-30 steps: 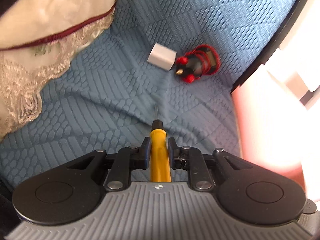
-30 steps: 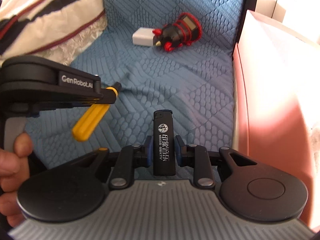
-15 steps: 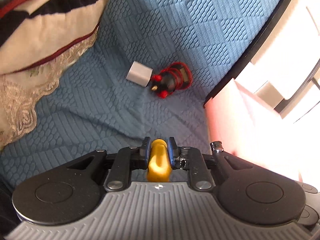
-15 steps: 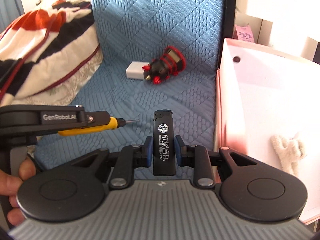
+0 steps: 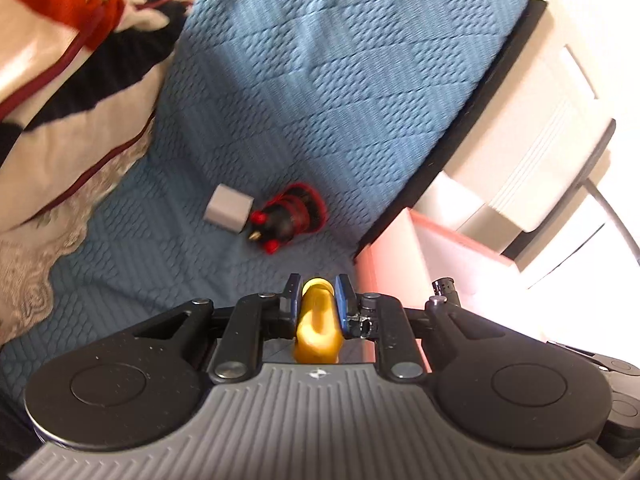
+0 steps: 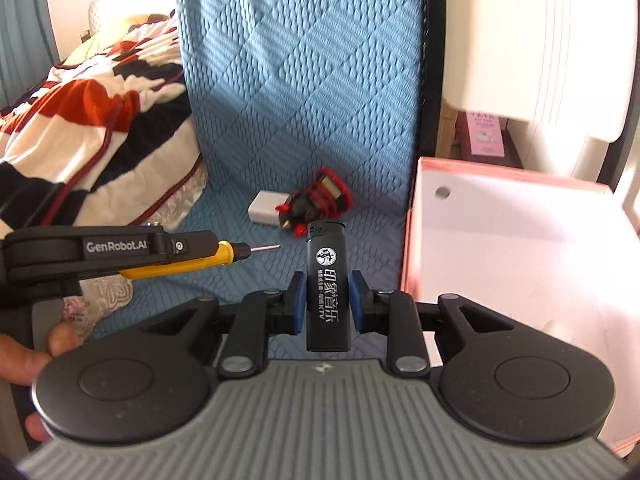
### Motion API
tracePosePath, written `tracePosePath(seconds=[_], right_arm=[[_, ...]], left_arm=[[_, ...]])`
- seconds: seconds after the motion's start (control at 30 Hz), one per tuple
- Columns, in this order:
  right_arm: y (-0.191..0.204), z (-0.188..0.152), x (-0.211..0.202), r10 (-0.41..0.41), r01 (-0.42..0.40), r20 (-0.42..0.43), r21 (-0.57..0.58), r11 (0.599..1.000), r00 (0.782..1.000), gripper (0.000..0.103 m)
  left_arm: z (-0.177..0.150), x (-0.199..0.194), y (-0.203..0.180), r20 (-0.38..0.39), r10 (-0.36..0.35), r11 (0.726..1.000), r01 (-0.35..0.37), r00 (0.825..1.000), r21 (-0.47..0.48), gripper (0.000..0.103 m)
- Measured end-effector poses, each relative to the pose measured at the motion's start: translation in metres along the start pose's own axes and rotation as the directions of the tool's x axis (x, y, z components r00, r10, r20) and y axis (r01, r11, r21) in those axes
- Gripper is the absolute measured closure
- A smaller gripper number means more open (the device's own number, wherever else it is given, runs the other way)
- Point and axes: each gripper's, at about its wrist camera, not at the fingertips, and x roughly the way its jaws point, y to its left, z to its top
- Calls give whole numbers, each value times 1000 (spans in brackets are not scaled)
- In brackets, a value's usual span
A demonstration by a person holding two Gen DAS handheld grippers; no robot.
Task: Organize rigid objects
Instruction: 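Carry the screwdriver and lighter in both grippers over the pink box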
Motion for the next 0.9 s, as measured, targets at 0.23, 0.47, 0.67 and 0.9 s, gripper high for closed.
tracePosePath(seconds=[0.23, 0.47, 0.67, 0.9], right_arm=[[-17, 18, -24, -22, 23, 54, -5, 1000, 998, 77], [-49, 23, -44, -66, 63, 95, 28, 998, 993, 77], [-79, 10, -46, -111, 105, 80, 68, 992, 991, 77], [-121, -22, -33, -162, 161, 2, 124, 979, 987, 77]], left_arm=[[20, -5, -42, 35, -53, 998, 52, 998, 41, 83], [28, 1, -86, 40, -109, 992, 106, 993, 74, 83], [15, 19, -120, 0, -141, 985, 140, 990, 97, 83], [-20, 57, -144, -107, -135, 981, 148, 985, 125, 82]])
